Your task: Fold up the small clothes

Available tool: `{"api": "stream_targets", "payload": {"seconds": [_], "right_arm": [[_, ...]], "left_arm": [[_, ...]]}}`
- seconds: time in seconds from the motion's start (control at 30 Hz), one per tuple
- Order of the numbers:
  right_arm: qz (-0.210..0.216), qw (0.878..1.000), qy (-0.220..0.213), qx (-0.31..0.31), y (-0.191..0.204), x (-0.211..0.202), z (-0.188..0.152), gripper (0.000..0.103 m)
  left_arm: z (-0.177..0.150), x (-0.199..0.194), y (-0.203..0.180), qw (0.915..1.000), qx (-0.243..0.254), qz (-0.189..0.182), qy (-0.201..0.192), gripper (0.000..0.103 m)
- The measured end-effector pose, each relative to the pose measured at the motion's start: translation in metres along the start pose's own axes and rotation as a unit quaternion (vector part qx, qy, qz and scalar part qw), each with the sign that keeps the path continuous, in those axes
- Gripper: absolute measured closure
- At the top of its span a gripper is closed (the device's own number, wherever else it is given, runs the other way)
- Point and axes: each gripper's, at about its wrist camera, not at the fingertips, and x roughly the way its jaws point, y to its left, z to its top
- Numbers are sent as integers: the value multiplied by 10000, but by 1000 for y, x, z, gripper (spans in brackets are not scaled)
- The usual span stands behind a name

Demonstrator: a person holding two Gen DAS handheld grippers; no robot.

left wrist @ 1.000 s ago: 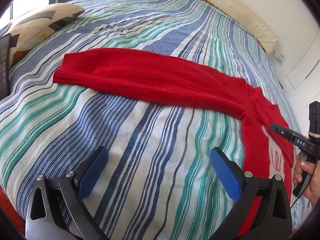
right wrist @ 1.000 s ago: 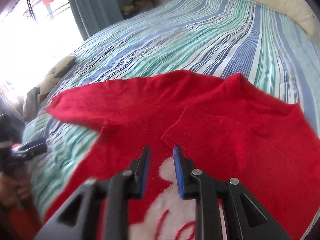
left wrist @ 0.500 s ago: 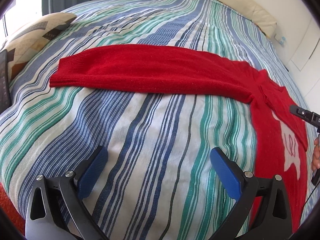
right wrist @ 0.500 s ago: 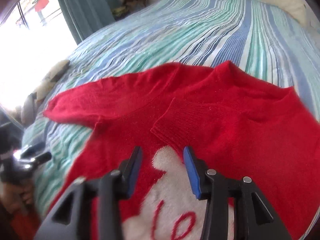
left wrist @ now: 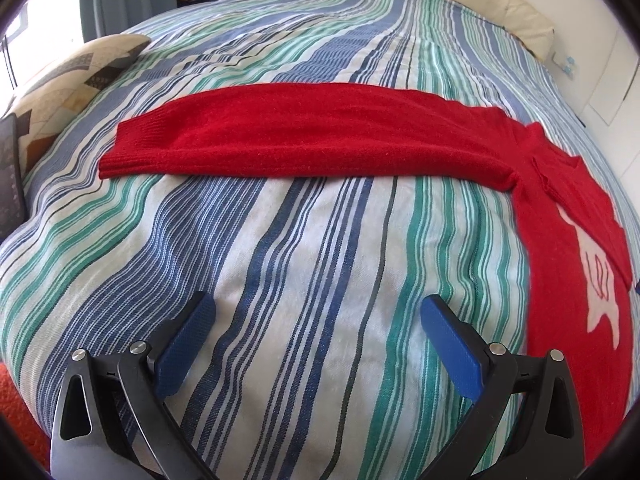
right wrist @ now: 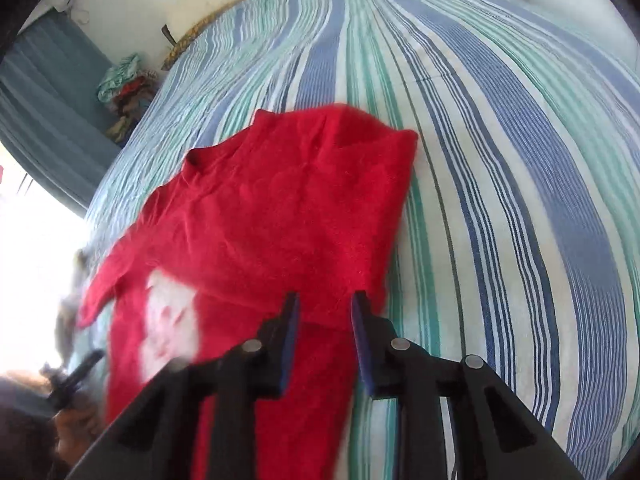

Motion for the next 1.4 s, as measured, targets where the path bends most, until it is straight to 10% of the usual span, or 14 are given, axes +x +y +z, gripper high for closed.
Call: {"api": "stream_targets", "payload": {"seconds": [0.13, 0.3, 0.53, 0.77, 0.9, 1.07, 1.2, 1.4], "right_arm": [[333, 9984, 357, -273, 11, 4, -25, 75], [-210, 9990, 335, -216, 4, 11, -63, 72], [-35, 9971, -479, -588, 40, -61, -120, 46], [149, 9967, -439, -673, 64, -64, -183, 46], [211, 9975, -240, -638, 67, -46, -182, 46], [179, 9978, -218, -603, 69, -38, -181, 46], [139, 9978, -192, -613, 67, -39, -184, 46], [217, 9980, -318, -502, 61, -44, -185, 46]], "left_arm": [[-4, 3, -6, 9996, 211, 198, -11, 1], [-5, -4, 0, 9998, 181, -16, 13, 1], [26, -33, 65, 9838, -1280, -1232, -246, 1], [88, -14, 178, 9722, -2224, -733, 41, 4], [97, 22, 199, 9651, -2389, -825, 686, 33], [103, 40, 179, 9744, -1985, -733, 764, 39], [114, 38, 169, 9771, -1859, -539, 885, 96], [171, -9, 105, 9956, -773, -347, 401, 98]]}}
